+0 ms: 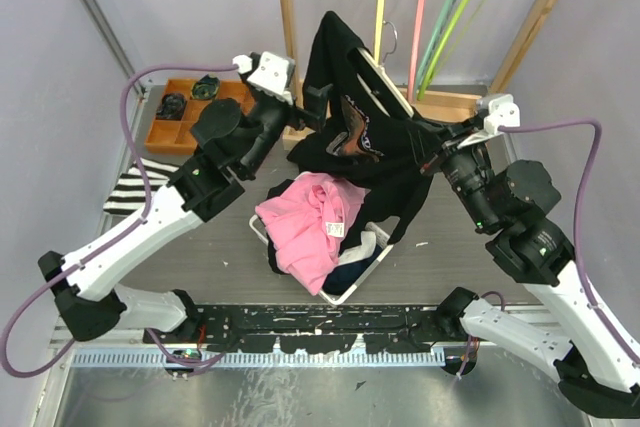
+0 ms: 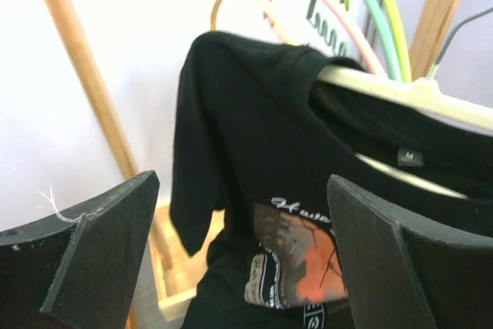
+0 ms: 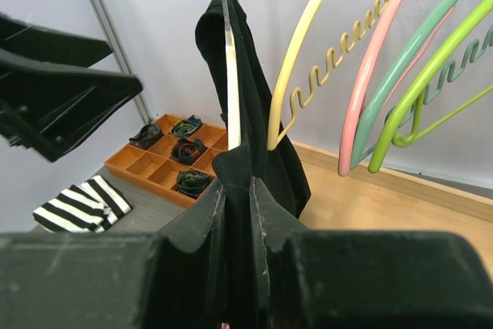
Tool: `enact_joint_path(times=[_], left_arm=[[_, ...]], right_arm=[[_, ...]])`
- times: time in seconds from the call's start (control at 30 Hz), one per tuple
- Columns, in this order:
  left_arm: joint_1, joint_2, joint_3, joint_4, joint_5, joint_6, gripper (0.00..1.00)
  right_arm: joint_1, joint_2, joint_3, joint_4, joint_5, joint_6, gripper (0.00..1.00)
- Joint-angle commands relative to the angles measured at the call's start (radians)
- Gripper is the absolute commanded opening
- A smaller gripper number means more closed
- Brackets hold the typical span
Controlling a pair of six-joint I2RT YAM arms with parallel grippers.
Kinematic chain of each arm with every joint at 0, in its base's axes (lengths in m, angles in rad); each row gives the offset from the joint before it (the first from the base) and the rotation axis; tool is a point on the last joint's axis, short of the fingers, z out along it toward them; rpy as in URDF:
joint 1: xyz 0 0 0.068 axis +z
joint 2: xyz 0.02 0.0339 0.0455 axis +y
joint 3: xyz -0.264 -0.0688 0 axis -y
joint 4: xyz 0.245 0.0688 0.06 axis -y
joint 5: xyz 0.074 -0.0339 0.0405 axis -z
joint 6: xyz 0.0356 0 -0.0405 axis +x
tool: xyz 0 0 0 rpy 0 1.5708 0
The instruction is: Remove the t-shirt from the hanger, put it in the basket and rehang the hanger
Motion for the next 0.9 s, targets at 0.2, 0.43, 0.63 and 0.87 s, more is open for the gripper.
enact_joint_path(times=[0.2,0.43,0.63,0.87], left_arm=[[0.004,0.162,0.16,0.083,0.091,0.034,0.98],[0.004,0.258,0.245,0.085,0.056,0.075,0.98],[0.004,0.291,0.27,0.088,0.041,0.091,0.9],[0.004,0.279,0.26,0.091,0.083,0.083,0.29]], right_arm=[[0.005,-0.09,-0.002,0.017,-0.049,0.031,0.0],[0.005,-0.105,0.01,-0.014,-0.056,0.024,0.01],[0.005,-0.117,0.01,-0.025,-0.053,0.018,0.01],[0.005,-0.118,0.008,-0.026,-0.046,0.02,0.01]])
